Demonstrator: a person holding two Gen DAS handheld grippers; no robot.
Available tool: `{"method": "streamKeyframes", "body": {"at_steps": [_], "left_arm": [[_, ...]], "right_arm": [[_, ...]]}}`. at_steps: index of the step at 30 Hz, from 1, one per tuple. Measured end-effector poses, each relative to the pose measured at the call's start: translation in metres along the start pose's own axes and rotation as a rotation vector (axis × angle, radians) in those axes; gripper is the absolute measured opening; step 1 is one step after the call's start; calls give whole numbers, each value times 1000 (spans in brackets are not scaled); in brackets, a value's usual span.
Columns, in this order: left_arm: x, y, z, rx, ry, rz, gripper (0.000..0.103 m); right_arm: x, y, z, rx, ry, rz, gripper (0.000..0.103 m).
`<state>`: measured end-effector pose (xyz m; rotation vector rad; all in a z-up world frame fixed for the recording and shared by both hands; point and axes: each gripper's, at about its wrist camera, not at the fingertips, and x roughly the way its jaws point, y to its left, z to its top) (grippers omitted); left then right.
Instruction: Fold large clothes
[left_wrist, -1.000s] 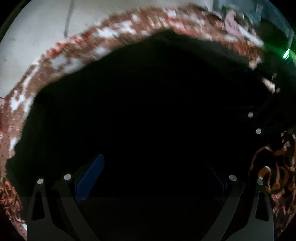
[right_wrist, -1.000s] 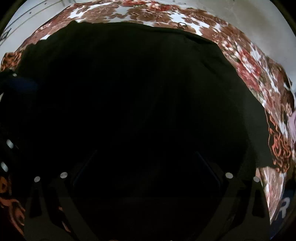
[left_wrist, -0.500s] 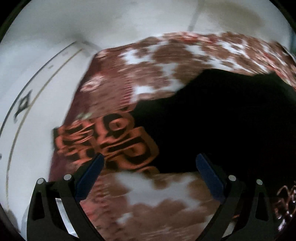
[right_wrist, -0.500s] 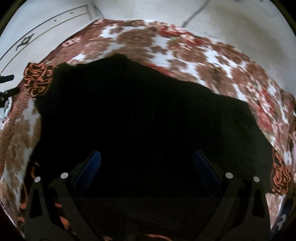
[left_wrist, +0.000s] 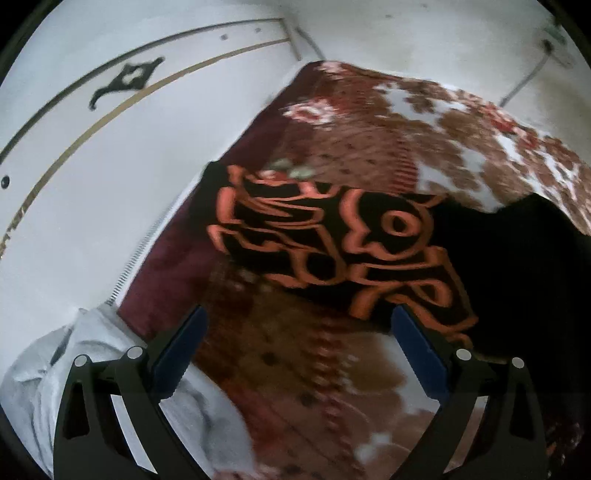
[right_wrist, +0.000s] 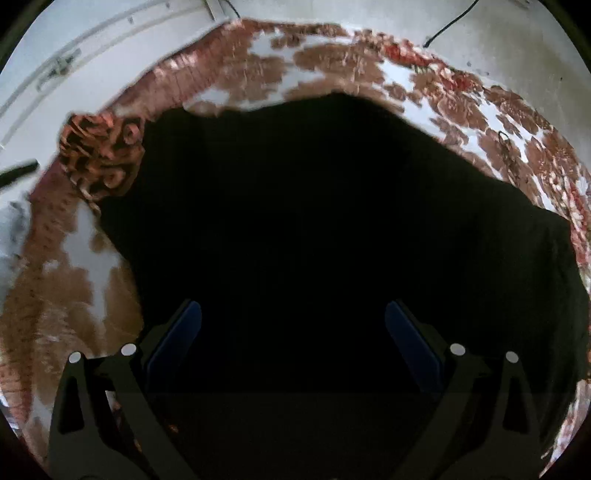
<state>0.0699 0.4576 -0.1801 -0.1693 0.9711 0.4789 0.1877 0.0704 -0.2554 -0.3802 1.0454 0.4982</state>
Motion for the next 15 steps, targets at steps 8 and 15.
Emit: {"method": "streamKeyframes", "body": {"at_steps": [8,15], "left_arm": [[69,51,25,-148,7,9,96],[103,62,40,-272,28,-101,81]], "right_arm": [[35,22,-15,-19,50,-53,98],[48,22,-21,0,54,-48,98]]}}
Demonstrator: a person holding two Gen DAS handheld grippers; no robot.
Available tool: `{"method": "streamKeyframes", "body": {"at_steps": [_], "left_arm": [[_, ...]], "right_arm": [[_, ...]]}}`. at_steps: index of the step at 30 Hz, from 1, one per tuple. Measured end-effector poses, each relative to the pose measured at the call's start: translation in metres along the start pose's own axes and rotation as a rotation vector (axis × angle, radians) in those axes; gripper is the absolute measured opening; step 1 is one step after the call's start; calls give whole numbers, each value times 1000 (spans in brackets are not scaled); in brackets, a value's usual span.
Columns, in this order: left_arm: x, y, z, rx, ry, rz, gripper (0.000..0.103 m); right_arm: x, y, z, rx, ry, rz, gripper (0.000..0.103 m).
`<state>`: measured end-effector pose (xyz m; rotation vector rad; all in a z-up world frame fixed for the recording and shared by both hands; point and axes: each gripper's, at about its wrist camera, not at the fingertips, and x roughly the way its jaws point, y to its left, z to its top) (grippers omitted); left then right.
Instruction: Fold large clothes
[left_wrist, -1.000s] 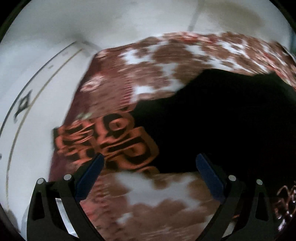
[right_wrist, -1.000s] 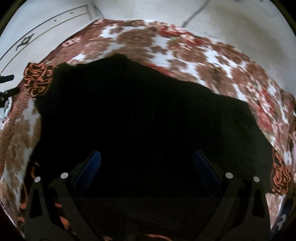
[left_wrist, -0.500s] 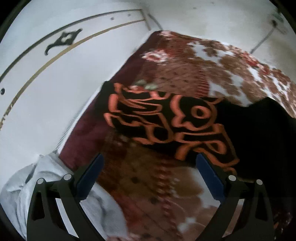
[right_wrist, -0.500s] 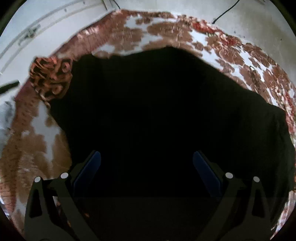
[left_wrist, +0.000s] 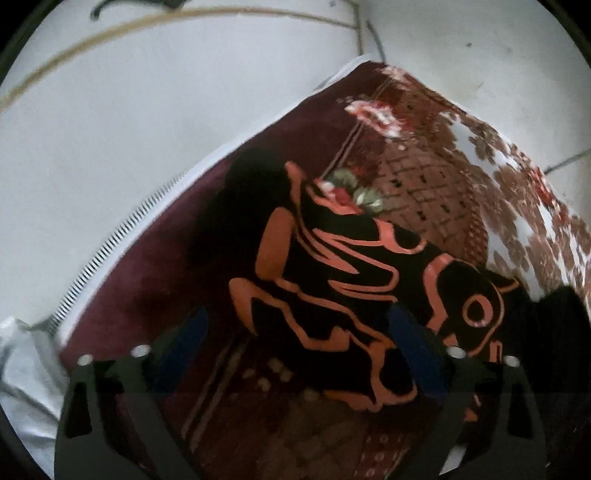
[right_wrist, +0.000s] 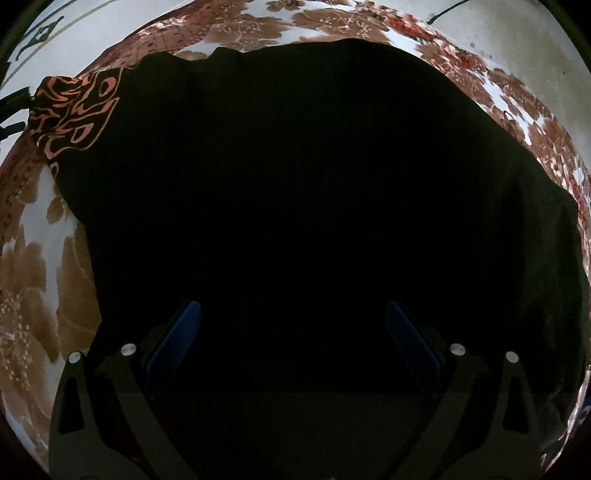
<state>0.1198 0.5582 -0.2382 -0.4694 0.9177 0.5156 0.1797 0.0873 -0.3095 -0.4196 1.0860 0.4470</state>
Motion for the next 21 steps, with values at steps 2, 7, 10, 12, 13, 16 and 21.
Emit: {"method": "streamKeyframes", "body": {"at_steps": [2,7,10,12,13,16,21], "left_arm": [[12,8,1,-69,25,-36,67],[23,18,0,-146,39,-71,42],[17,7,3,-96,33,-81,14],[9,-8,6,-24,13,-58,9],[2,-15,8,-8,-3,-60,9],[-22,-37,14,11,-59,-120,9],[-68,-98,14,97,-118,-194,9]], "right_arm": [[1,2,-2,-8,-10,-6,98],[-1,4,-6,-17,-38,-17,98],[1,4,-7,-14,-40,-20,98],[1,6,-8,-19,-53,-31,98],[0,6,-9,-18,-59,-34,98],[-1,7,-12,-7,-77,-45,98],[-24,11,-14,-9,-135,-88,98]]}}
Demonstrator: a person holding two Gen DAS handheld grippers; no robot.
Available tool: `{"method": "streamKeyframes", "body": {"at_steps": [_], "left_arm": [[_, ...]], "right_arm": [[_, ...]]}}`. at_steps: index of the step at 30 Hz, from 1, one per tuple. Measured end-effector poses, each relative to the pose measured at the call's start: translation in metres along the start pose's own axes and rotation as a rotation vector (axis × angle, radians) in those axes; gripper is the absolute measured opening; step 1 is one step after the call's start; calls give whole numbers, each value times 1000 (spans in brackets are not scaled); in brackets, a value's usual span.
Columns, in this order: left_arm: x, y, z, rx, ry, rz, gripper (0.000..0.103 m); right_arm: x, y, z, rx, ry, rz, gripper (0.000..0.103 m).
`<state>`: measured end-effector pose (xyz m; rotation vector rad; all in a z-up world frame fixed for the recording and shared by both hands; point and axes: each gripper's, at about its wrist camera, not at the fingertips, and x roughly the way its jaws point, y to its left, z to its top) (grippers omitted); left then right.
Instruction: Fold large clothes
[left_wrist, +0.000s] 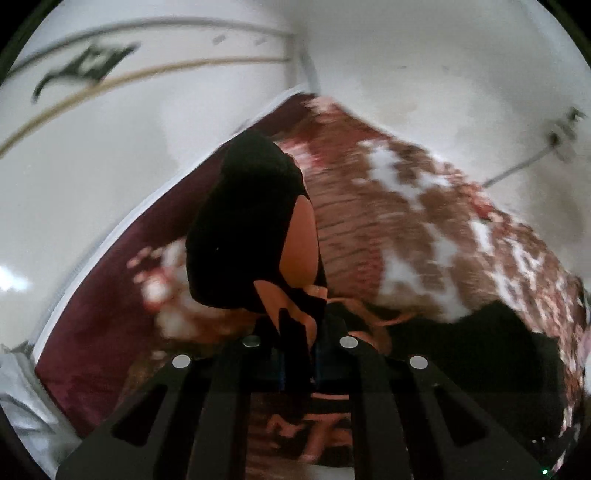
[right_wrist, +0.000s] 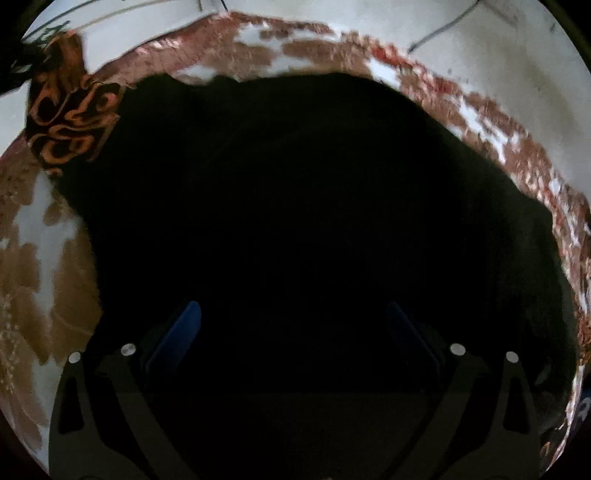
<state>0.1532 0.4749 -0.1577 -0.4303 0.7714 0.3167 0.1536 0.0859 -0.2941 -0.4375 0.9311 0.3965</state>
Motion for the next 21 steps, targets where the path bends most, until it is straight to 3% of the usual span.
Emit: {"method": "streamKeyframes", "body": {"at_steps": [8,13,21], "left_arm": [[-43,-120,-1,-1,-56,-181,9],[-51,-218,-19,99,-42,-304,9],[-50,-359,-56,244,43,-450,8]], "right_arm": [[-34,-7,-21,38,-3,39,98],[-19,-5,-41,51,59,66,98],[-10,-1,-51,38,49,65,98]]}}
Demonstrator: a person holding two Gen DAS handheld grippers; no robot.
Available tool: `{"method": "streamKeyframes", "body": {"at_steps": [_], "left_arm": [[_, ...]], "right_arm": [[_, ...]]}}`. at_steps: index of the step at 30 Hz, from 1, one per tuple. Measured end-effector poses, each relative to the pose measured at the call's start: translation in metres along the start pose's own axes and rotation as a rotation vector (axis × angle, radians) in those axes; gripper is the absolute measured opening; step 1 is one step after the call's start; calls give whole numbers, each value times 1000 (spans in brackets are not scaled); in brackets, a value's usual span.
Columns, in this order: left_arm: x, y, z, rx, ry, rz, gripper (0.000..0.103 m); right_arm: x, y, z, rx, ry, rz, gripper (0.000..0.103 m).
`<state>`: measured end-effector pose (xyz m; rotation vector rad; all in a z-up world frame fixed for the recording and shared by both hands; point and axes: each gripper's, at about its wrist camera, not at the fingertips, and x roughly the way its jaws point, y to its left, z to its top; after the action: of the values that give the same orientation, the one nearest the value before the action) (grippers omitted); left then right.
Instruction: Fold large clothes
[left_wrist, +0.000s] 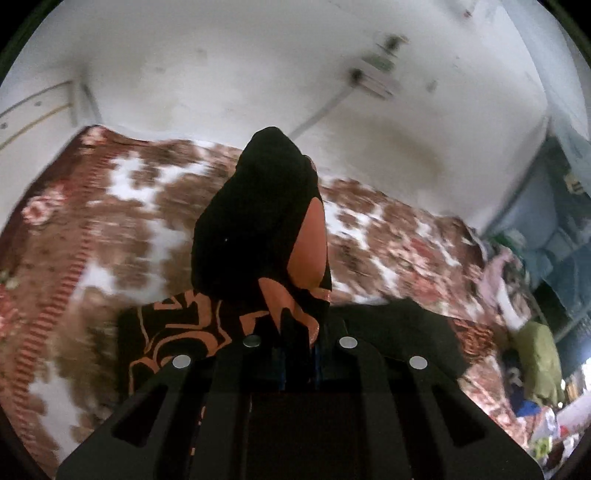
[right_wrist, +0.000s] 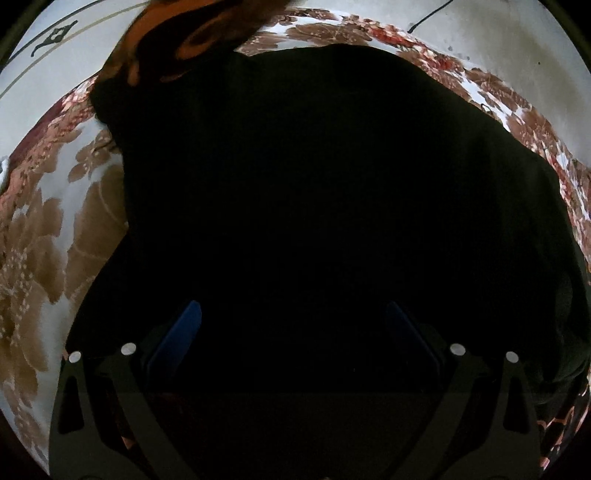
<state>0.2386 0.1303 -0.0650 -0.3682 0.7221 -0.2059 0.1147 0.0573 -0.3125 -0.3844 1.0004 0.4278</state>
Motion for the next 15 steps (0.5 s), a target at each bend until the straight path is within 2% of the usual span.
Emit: {"method": "streamKeyframes", "body": {"at_steps": [3,8,12,15], "left_arm": [[25,-55,-7,84,56,-25,9],[67,-149,-37,246,97,-14,9],[103,-190,-65,252,133,-52,9],[139,-210,-94,239,200,-40,9]], "right_arm": [[0,-2,-2,0,-7,7,98],[-2,-2,-3,-16,-11,26,98],[-2,-4,-5,-48,-11,49,98],[-5,-13,-9,-99,-26,100,98]]}}
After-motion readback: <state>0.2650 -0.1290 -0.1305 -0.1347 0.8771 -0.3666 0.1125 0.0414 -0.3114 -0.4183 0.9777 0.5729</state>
